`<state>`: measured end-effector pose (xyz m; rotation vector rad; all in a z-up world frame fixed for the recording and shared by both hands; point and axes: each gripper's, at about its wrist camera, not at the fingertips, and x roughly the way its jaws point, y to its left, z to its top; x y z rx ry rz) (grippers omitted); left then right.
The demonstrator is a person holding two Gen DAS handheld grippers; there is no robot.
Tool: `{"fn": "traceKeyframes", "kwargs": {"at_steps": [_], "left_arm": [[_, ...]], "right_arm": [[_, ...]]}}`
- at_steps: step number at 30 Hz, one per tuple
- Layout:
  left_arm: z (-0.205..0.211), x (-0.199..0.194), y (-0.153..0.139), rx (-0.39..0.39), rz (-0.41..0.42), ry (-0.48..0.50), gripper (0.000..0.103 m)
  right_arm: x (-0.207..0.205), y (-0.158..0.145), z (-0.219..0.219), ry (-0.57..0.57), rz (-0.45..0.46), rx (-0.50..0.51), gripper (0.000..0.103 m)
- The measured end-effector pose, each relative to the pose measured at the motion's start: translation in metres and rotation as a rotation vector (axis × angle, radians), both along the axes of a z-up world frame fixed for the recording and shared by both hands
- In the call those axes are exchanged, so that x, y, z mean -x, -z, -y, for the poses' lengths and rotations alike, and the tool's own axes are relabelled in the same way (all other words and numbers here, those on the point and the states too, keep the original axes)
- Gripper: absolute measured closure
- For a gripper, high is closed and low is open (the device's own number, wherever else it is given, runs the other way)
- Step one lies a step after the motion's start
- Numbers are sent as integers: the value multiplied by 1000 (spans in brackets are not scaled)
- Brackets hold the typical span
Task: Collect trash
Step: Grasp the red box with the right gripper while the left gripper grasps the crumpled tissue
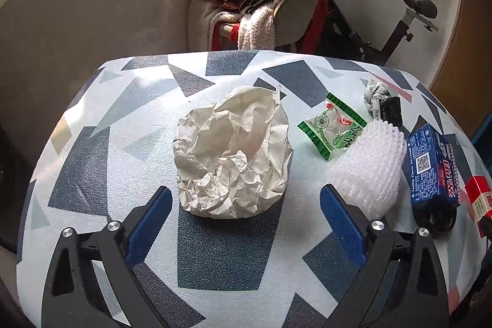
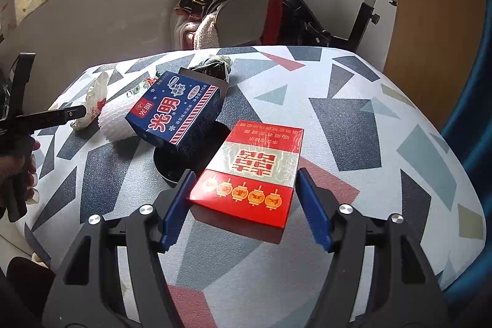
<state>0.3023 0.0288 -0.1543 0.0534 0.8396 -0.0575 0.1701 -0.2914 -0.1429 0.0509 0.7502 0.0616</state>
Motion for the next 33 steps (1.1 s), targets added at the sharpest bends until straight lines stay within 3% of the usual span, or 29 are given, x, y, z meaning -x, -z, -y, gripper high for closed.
{"fn": "traceKeyframes", "kwargs": {"at_steps": [2,4,6,8,19,33], "left_arm": [[8,-14,7,-55,-13,1,16],[12,-25,13,-98,-29,-10,29],[7,-34,20,-106,-76,-14,70],[0,-35,18,-81,-73,-35,79],[-24,23,-28,16,-10,4,83],[-16,154,-60,176,20,105,82]], "right_arm": [[1,0,2,2,0,-5,36],[1,1,4,3,-1,-7,36],[1,3,4,0,-7,-2,36],[2,3,3,-5,-11,4,36],[14,-17,-16,-62,21,23,39],[62,-37,-54,-162,58,47,40]]}}
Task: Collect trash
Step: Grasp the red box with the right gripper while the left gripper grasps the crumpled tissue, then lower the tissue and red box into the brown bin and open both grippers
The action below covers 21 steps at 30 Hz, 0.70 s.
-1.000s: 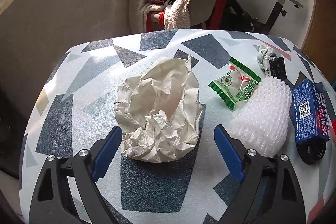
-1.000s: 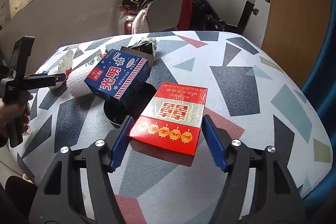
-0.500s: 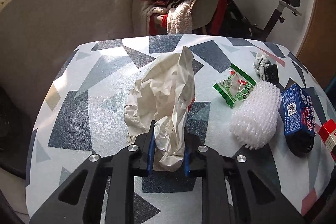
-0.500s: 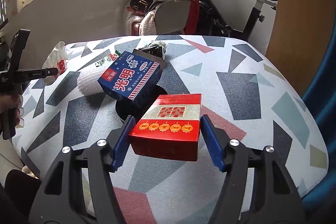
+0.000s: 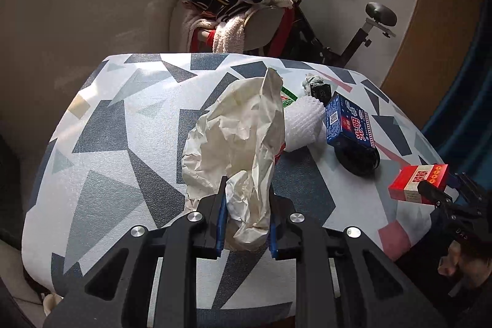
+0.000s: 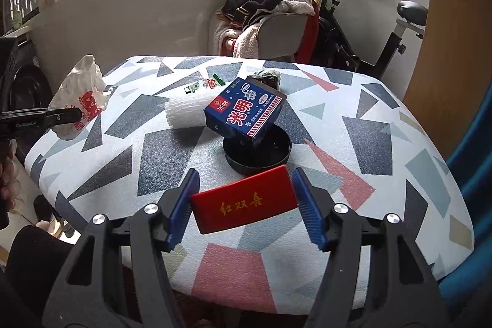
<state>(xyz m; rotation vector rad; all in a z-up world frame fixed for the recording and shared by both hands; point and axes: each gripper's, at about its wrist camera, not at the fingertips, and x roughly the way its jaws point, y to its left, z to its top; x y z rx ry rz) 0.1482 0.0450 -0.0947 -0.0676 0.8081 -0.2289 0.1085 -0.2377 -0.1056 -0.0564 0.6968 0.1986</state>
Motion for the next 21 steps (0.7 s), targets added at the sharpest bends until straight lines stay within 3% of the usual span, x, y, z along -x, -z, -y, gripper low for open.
{"fn": "traceKeyframes", "kwargs": {"at_steps": [8,15,21], "left_arm": [[14,75,2,71,4,54,83],[37,134,22,43,-18,148,82],[52,161,48,27,-66,201,82]], "right_arm": [[30,-10,-14,-40,26,-13,40],[51,-12,-23,-67,33,-22,40],[65,-7,-27,-75,17,-30,40]]}}
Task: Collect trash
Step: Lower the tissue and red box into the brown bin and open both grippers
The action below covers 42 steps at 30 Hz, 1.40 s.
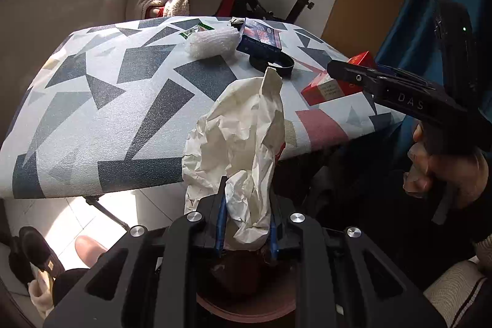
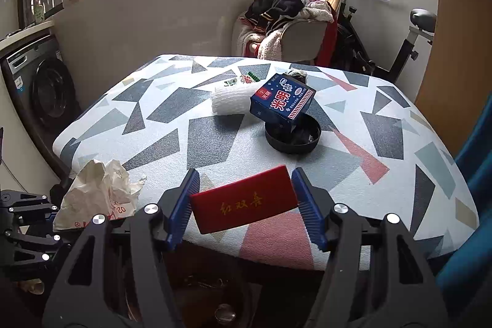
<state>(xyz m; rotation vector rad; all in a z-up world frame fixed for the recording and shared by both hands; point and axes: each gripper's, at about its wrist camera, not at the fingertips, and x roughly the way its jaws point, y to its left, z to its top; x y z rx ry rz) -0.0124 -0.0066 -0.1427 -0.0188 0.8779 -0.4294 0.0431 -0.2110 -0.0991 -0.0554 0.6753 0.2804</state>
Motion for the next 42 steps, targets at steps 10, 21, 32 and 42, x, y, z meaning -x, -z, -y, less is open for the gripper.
{"fn": "traceKeyframes", "kwargs": {"at_steps": [10,21,32,42], "left_arm": [[-8,12,2,35,9,-17,40],[-47,2,-23,30,96,-171,30],[-62,-6,-23,4,122,-233,20],[-64,-8,-22,-9,123,-250,18]], "right_arm": [[18,11,-10,-31,-36,-11,40],[45,40,-48,-143,-125,0,40],[51,71,-77,-220,-232,33,40],[47,83,-75,-202,-287,31,38]]}}
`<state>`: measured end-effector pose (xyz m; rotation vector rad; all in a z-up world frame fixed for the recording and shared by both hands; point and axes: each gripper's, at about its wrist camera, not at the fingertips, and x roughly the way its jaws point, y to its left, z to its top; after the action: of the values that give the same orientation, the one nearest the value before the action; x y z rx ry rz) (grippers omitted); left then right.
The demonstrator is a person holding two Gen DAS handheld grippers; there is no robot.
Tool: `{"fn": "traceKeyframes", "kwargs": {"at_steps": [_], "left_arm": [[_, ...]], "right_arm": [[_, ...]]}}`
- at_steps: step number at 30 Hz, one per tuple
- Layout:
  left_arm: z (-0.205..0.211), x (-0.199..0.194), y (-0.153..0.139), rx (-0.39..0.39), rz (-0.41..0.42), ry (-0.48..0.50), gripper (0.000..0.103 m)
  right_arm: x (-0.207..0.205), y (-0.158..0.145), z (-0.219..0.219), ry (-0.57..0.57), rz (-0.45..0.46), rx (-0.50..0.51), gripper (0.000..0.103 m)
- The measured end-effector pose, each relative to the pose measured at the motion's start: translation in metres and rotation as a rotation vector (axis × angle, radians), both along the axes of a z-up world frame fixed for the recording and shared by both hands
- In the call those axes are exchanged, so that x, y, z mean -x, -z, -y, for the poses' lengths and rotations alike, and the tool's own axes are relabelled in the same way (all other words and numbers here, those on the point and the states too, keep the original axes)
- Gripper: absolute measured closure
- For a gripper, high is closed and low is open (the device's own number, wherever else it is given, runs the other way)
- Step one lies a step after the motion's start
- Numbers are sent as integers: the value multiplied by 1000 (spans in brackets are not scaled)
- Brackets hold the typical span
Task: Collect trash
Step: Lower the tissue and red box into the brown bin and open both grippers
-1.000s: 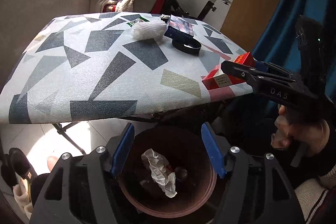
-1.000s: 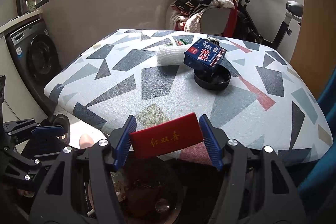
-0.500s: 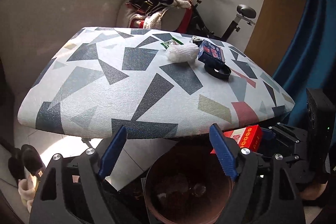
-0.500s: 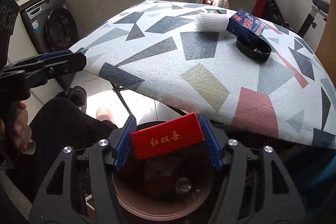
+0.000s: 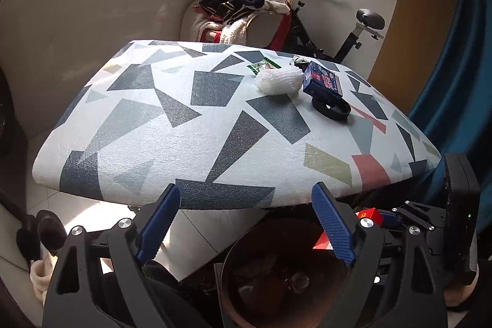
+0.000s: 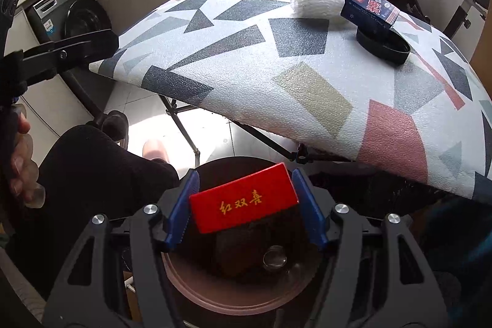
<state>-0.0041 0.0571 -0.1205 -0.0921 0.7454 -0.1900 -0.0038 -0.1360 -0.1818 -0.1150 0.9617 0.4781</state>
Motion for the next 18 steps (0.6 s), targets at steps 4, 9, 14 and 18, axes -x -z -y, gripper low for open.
{"fn": "traceKeyframes", "kwargs": {"at_steps": [4,9,14,18], "left_arm": [[0,0,0,-5,1,-1,17],[-1,-1,-1,-12,4,-4,17],[-1,-4,-3,-22,7,-5,15],[0,-7,-5,-31,12,-6,14]], "right_arm": [[0,-1,0,11,9,8,14],[-6,-4,7,56,32,30,6],[-16,-7,21,117,47,43,6],[-25,-14,35,153,81,53,6]]}}
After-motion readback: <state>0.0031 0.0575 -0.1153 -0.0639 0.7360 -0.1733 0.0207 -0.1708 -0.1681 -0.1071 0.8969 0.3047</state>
